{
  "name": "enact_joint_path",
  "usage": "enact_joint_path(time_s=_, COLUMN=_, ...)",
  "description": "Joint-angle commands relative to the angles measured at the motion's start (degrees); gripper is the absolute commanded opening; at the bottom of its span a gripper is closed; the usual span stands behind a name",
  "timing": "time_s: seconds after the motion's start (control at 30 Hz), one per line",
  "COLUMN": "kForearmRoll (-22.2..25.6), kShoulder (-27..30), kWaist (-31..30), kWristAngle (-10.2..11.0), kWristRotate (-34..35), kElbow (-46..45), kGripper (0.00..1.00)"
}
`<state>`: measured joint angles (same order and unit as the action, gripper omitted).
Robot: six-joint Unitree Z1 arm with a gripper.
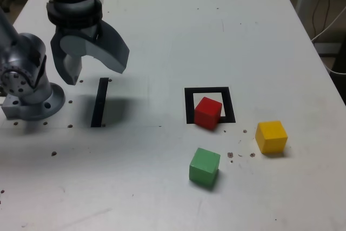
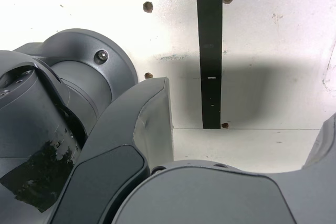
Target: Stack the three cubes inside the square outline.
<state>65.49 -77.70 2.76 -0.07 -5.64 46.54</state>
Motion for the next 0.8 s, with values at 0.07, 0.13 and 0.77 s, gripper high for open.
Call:
enact_joint_path(time_s=0.07, kForearmRoll=0.12, kShoulder=0.45, kWaist=0.06, kWristAngle=0.65, kWristRotate=0.21, kElbow=0.01, kGripper=1.00)
enact_joint_path(time_s=0.13, kForearmRoll=0.24, kShoulder=0.60, kWaist=0.06, kWristAngle=0.86, kWristRotate=0.28, kElbow=0.03, kGripper=1.00)
enact_joint_path(time_s=0.77, kForearmRoll=3.36, kShoulder=0.30, kWaist=-1.10, kWristAngle=0.38, kWristRotate=2.12, kElbow=4.96, kGripper=0.99)
